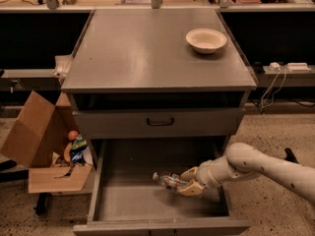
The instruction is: Place water bottle into middle drawer
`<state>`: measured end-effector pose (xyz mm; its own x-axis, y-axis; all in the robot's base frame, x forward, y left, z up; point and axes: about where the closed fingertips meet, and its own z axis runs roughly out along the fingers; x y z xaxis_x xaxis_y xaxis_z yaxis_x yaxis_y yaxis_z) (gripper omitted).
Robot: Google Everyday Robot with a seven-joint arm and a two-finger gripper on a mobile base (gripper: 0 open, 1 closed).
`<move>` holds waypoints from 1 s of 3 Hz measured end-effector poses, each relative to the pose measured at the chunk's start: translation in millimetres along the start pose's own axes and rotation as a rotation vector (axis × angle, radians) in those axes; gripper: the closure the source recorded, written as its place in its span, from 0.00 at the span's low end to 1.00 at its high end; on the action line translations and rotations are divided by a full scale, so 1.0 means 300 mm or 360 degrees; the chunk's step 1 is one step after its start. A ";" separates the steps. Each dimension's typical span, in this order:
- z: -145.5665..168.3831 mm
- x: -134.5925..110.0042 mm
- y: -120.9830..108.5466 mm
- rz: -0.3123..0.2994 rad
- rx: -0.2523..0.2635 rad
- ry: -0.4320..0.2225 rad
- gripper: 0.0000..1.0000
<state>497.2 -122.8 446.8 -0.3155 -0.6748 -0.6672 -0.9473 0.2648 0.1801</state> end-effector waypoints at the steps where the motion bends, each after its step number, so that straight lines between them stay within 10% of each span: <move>1: 0.053 0.071 -0.027 0.0064 -0.0049 0.0009 1.00; 3: 0.116 0.138 -0.070 0.0135 -0.0133 0.0043 0.51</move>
Offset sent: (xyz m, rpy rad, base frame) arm 0.0107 -0.0190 -0.0654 -0.0070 0.1362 -0.0232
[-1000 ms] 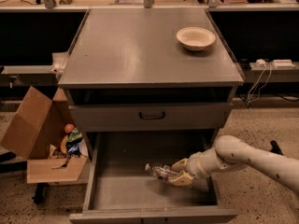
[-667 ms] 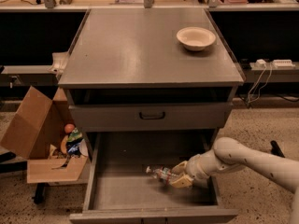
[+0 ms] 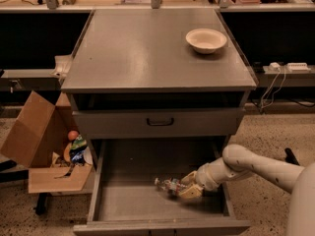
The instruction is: Place water bottle into middle drawer
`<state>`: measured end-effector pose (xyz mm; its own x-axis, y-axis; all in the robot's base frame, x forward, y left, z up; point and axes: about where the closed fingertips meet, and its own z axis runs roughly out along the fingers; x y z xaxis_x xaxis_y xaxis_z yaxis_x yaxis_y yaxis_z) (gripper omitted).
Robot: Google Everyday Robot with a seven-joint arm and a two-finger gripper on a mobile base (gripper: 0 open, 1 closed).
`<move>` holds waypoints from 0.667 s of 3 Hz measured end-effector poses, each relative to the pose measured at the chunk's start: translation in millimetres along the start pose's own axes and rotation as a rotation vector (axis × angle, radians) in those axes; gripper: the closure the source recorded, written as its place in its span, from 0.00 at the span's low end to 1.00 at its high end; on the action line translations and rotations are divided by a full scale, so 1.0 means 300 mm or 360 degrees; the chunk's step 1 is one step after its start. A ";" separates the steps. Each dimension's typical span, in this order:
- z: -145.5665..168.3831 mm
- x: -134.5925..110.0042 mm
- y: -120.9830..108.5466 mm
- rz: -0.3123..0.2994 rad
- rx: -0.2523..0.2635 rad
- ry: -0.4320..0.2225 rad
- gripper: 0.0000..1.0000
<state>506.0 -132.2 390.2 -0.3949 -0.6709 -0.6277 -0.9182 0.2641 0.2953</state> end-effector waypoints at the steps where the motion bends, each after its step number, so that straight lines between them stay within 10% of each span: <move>1: 0.013 0.000 -0.007 0.0000 -0.0028 0.0004 0.27; 2: 0.021 -0.014 -0.007 -0.0013 -0.0050 0.0001 0.05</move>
Offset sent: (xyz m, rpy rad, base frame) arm 0.0076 0.0082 0.0012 0.0177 0.0132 0.0384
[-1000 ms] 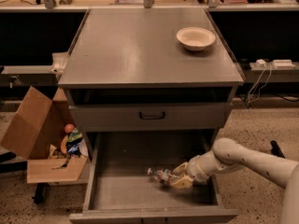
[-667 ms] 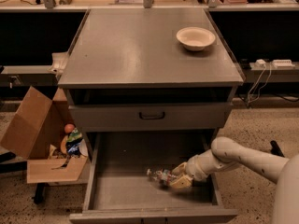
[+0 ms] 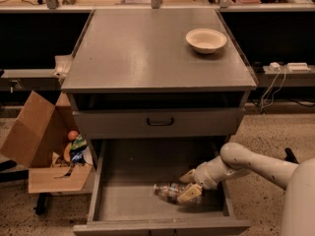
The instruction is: Place water bottle into middle drawer
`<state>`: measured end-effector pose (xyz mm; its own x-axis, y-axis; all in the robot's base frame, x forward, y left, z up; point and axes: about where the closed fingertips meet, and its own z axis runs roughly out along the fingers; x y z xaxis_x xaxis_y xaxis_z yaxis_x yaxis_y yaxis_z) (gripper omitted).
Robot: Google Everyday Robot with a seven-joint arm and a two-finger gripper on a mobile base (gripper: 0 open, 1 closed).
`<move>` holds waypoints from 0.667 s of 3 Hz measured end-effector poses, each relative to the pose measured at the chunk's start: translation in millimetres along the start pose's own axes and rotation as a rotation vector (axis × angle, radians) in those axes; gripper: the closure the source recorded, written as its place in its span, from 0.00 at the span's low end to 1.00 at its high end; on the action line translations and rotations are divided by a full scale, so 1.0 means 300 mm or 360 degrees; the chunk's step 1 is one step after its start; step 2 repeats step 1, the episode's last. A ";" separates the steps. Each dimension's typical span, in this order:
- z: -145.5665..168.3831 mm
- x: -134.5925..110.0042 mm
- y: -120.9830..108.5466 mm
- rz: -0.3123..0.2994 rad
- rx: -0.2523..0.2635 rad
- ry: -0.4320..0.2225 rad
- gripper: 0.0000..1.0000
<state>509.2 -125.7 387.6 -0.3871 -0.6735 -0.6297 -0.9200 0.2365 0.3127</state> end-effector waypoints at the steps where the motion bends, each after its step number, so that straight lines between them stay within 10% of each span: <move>1: -0.012 -0.043 0.007 -0.0048 -0.0013 -0.0035 0.00; 2: -0.012 -0.043 0.007 -0.0048 -0.0013 -0.0035 0.00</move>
Offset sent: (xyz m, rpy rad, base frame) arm 0.0000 0.0000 0.0000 0.0000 0.0000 0.0000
